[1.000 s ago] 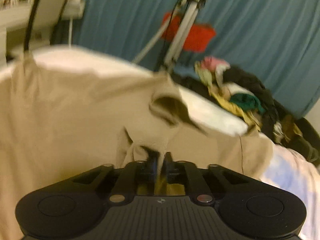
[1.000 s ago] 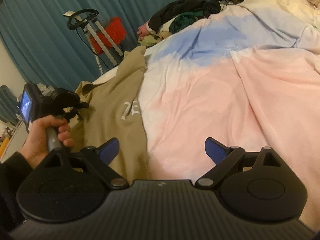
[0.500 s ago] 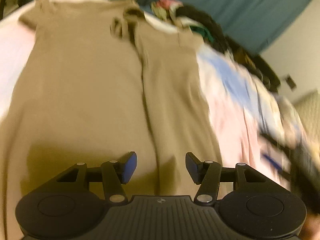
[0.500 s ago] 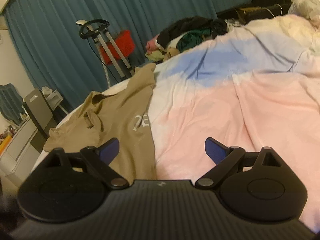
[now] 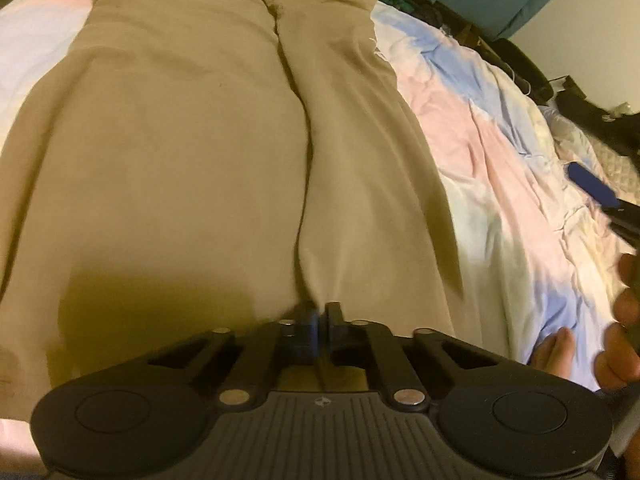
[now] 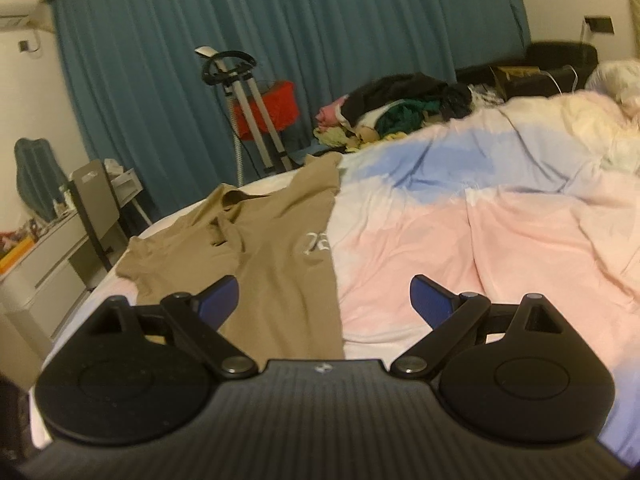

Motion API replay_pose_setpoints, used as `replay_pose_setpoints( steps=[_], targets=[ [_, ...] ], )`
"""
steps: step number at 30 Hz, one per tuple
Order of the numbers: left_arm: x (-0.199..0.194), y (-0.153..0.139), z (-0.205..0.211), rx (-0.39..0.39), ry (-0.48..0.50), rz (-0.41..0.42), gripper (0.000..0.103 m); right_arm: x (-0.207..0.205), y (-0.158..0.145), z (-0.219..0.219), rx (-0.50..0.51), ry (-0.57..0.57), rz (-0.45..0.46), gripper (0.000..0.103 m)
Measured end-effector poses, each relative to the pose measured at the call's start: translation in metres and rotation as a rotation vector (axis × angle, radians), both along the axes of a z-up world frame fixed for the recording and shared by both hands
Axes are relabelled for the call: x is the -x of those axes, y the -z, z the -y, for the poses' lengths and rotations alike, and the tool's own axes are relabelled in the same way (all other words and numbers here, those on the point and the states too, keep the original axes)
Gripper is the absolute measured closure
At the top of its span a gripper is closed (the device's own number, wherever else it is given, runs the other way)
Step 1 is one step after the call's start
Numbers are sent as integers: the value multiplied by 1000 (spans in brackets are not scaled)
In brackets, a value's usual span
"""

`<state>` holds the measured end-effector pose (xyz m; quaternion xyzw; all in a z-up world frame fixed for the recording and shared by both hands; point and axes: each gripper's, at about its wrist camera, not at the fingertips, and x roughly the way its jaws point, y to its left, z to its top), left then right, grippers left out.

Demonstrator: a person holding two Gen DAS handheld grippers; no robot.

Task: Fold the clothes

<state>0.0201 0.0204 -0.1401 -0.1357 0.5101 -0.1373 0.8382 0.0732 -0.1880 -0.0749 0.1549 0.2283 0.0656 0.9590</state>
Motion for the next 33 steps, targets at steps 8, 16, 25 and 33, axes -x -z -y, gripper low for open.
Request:
replay_pose_setpoints(
  steps=[8,16,25,33],
  targets=[
    [30,-33,-1,-138,-44,125,66,24,-25,-31,13,-60,36,9],
    [49,-130,-19,-176,-83,244,23,42,-104,-43,-35,-22,86,9],
    [68,-252,-21,-231,-163,452,1,30,-171,-65,52,-2,76,9],
    [62,-226,-21,-339,-220,581,1,-13,-152,-93,33,-11,8,9]
  ],
)
